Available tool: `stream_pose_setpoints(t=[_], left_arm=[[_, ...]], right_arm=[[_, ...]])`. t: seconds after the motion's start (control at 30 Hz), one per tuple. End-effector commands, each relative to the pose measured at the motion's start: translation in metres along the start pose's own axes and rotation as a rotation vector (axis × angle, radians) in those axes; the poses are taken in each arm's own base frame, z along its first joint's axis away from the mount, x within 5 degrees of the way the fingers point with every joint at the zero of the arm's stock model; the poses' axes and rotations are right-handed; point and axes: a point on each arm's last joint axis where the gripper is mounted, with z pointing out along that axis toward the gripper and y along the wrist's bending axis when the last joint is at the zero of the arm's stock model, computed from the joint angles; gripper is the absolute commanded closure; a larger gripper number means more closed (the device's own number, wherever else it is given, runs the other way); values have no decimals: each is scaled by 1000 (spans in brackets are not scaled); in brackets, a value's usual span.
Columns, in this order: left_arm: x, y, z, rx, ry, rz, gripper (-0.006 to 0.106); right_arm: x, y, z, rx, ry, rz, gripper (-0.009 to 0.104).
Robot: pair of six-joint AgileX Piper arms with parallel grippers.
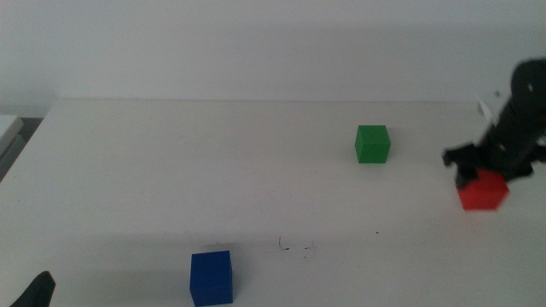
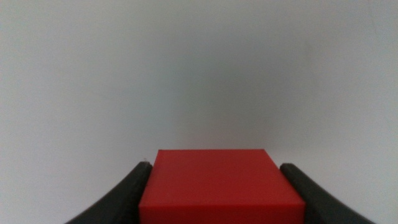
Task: Stack red cubes first, then green, then blue cubes in a specific spot.
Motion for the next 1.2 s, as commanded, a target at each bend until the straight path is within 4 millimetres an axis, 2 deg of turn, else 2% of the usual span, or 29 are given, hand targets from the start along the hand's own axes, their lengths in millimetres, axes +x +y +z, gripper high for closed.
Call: stream_pose_setpoints(t=[0.0, 0.1, 0.23, 0.37, 0.5, 0.73, 0.97, 1.17], left_arm=[[-1, 0, 0, -2, -18, -4, 7], [-1, 0, 0, -2, -18, -4, 7], [-1, 0, 0, -2, -18, -4, 7], [-1, 0, 0, -2, -18, -4, 7], [-1, 0, 0, -2, -18, -4, 7], [-1, 0, 0, -2, -18, -4, 7], [-1, 0, 0, -2, -18, -4, 7], [-1, 0, 0, -2, -18, -4, 7]], right_arm=[[-7, 21, -30, -9, -56, 28, 96], [-14, 64, -54, -37, -72, 59, 96], [-14, 141, -73, -85, -88, 5, 96], [-5, 208, -73, -95, -111, -67, 96], [11, 247, -61, -104, -83, -71, 96], [25, 266, -38, -117, 17, -9, 96], [26, 263, -34, -71, 25, 32, 96], [30, 260, -33, -42, 65, 38, 87]])
